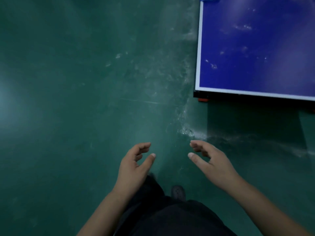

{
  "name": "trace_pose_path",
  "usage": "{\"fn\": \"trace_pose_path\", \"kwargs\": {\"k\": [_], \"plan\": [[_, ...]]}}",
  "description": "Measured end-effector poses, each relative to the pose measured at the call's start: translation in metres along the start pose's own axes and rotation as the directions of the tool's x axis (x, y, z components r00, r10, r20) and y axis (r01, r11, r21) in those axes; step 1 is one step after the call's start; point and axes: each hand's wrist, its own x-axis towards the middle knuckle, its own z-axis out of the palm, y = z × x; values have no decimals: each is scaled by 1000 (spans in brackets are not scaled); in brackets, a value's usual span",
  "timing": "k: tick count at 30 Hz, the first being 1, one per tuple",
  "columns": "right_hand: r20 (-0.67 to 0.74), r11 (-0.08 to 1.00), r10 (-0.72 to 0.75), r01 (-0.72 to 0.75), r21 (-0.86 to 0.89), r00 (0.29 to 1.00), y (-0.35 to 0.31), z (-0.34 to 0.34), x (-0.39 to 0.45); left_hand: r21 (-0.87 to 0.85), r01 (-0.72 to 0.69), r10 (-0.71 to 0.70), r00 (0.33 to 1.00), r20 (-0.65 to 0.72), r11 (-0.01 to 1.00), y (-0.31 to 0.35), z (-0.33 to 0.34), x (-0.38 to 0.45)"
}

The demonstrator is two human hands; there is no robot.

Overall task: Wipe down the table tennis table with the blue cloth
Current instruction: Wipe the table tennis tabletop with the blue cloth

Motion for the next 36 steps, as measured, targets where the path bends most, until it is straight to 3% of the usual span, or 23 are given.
{"fn": "trace_pose_path", "kwargs": {"k": [10,17,24,36], "plan": [[-88,993,106,-102,50,990,-74,-1,264,30,41,-43,997,65,999,22,-35,286],[-214,981,169,-143,133,962,-131,-38,420,76,-45,31,983,180,996,81,-38,497],[-302,966,209,-150,209,930,-148,-95,558,84,-79,51,953,298,993,135,16,654],[-306,966,210,-149,211,928,-167,-258,828,107,-175,128,929,348,979,252,137,929]]}}
